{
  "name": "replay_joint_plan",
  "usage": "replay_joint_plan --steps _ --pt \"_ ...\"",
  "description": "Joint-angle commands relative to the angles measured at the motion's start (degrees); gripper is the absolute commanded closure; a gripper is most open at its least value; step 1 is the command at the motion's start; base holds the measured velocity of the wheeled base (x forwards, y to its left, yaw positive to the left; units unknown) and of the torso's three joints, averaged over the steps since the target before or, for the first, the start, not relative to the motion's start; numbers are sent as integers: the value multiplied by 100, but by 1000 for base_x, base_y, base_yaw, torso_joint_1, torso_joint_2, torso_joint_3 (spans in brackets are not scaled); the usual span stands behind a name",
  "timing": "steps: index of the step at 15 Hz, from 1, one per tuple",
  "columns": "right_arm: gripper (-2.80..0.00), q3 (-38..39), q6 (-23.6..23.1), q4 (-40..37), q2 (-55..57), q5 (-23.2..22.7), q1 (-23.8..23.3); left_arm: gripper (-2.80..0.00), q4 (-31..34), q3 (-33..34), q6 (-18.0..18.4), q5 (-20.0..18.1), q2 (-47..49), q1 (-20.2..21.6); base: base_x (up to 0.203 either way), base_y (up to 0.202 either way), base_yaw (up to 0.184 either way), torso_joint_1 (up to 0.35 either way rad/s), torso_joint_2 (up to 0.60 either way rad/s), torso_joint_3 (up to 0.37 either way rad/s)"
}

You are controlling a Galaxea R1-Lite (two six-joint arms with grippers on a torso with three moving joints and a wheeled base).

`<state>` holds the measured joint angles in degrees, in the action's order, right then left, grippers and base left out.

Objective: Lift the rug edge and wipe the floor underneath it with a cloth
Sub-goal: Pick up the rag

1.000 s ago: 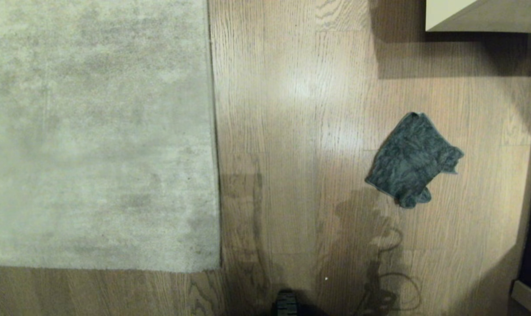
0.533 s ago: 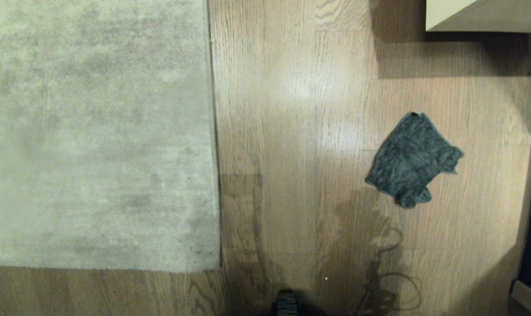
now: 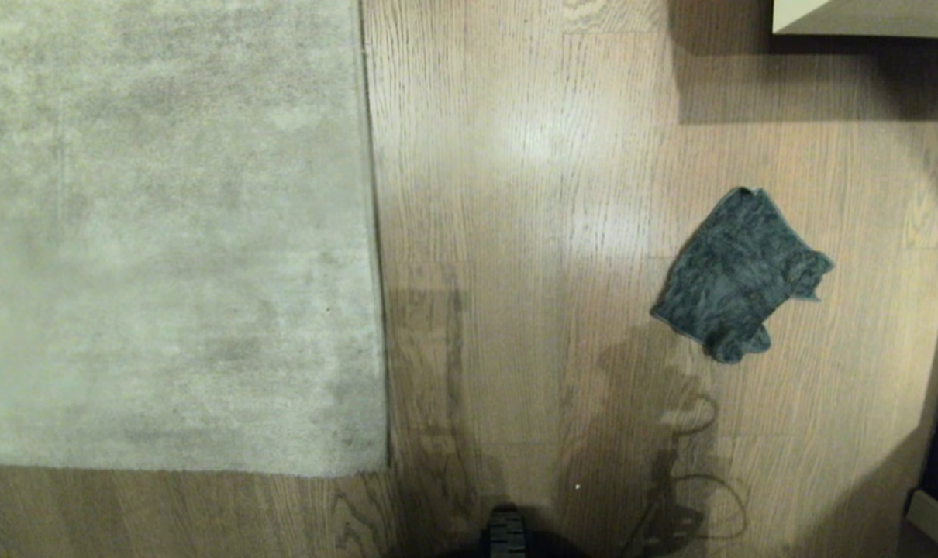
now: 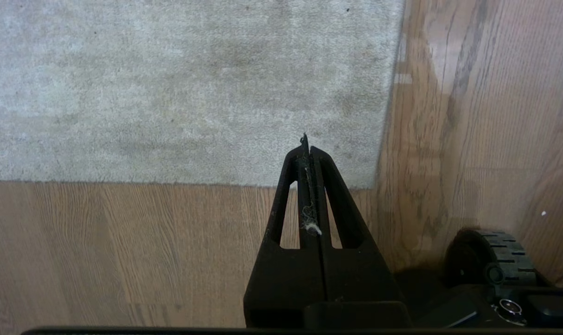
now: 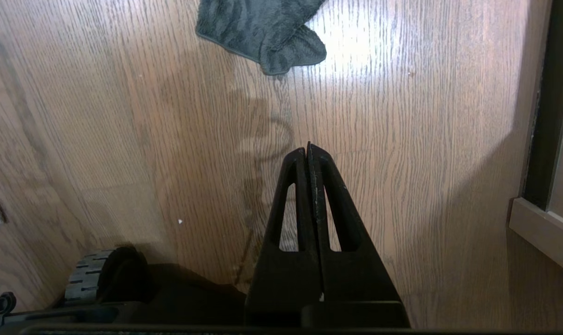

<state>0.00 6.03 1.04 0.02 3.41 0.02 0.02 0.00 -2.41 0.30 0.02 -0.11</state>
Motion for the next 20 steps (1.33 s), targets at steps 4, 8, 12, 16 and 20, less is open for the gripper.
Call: replay_joint_plan --steps 4,8,12,16,20 --pt "0 0 4 2 6 1 6 0 -2 0 3 5 6 -1 0 0 0 0 0 0" --pt "0 0 4 2 6 1 3 0 -2 0 3 5 6 -7 0 0 0 0 0 0" --pt "0 0 4 2 6 1 6 0 -2 0 3 5 6 -6 0 0 0 0 0 0" --pt "0 0 4 2 6 1 2 0 -2 0 3 5 6 -7 0 0 0 0 0 0" --pt "0 0 4 11 6 1 -2 0 -2 0 3 5 6 0 0 0 0 0 0 0"
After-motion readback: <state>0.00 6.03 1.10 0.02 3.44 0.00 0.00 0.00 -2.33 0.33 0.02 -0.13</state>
